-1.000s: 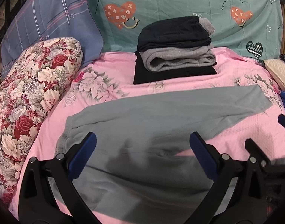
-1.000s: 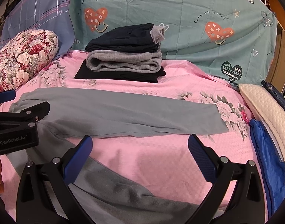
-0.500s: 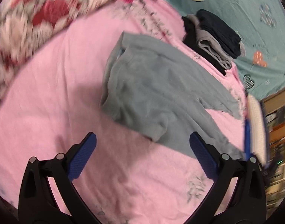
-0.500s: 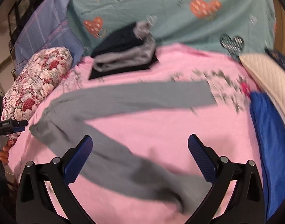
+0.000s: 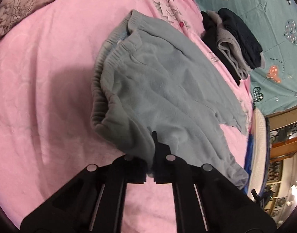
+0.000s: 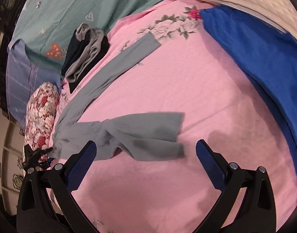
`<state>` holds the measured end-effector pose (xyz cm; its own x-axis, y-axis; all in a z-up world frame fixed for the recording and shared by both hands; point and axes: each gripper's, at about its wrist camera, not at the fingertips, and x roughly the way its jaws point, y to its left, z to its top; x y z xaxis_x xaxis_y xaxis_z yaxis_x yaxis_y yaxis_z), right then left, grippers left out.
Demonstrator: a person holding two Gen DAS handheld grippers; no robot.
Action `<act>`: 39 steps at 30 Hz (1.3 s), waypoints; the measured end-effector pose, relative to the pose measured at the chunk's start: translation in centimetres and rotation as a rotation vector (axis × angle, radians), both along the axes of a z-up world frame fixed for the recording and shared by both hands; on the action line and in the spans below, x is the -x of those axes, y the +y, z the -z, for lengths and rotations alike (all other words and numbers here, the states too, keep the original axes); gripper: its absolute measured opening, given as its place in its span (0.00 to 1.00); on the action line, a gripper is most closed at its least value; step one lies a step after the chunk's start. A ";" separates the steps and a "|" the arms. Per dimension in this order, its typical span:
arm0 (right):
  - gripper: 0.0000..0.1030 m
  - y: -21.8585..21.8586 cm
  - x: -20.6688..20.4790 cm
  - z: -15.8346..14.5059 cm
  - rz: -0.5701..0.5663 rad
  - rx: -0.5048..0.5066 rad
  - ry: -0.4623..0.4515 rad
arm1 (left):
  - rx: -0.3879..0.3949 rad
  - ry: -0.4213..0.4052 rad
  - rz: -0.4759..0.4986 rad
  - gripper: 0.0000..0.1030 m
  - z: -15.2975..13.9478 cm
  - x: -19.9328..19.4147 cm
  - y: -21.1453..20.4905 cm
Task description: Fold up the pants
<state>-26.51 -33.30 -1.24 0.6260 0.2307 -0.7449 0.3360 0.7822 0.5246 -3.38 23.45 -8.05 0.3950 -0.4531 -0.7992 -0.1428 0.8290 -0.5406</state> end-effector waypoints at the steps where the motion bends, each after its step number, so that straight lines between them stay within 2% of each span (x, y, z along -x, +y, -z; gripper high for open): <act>1: 0.99 -0.1 0.5 -0.2 0.006 0.037 0.010 | -0.013 -0.019 0.004 0.04 -0.3 0.1 -0.1; 3: 0.99 -0.1 1.1 -0.4 -0.018 0.073 0.012 | -0.018 -0.056 0.000 0.04 -1.0 0.5 0.2; 7: 0.99 -0.1 1.3 0.1 -0.059 0.018 -0.002 | 0.004 -0.133 -0.047 0.04 -3.5 1.0 2.1; 12: 0.98 -0.3 -0.1 1.5 -0.073 0.034 0.022 | 0.009 -0.200 -0.085 0.04 -6.3 1.8 3.5; 13: 0.91 -0.2 -0.3 1.9 -0.081 0.025 0.021 | 0.012 -0.202 -0.097 0.04 -6.7 2.1 4.1; 15: 0.85 0.2 -0.9 2.4 -0.105 0.013 0.034 | 0.020 -0.210 -0.110 0.04 -7.3 3.0 5.3; 19: 0.85 1.2 -1.0 2.0 -0.148 0.067 0.022 | 0.006 -0.161 -0.136 0.04 -6.3 4.1 7.9; 22: 0.85 1.0 -1.4 1.8 -0.148 0.082 0.014 | -0.021 -0.078 -0.157 0.04 -3.8 3.5 8.5; 24: 0.85 1.0 -2.2 1.7 -0.161 0.127 0.014 | -0.047 -0.041 -0.158 0.04 -2.4 3.1 8.1; 32: 0.75 2.6 -6.4 2.2 -0.309 0.217 0.008 | -0.070 -0.030 -0.163 0.06 -1.7 2.8 7.8; 33: 0.68 2.7 -6.8 2.4 -0.330 0.211 0.010 | -0.073 -0.030 -0.164 0.07 -1.7 2.8 7.8; 34: 0.55 2.8 -7.2 2.7 -0.354 0.194 0.014 | -0.078 -0.027 -0.164 0.07 -1.7 2.8 7.8; 36: 0.37 3.1 -7.6 3.1 -0.385 0.185 0.014 | -0.087 -0.024 -0.163 0.07 -1.7 2.7 7.6; 37: 0.16 3.4 -7.6 3.1 -0.406 0.182 0.018 | -0.092 -0.026 -0.161 0.07 -1.7 2.7 7.5; 38: 0.06 3.6 -7.6 3.1 -0.422 0.178 0.024 | -0.096 -0.030 -0.159 0.07 -1.8 2.7 7.4; 39: 0.06 3.8 -7.3 2.7 -0.428 0.185 0.018 | -0.100 -0.038 -0.157 0.07 -2.0 2.6 7.3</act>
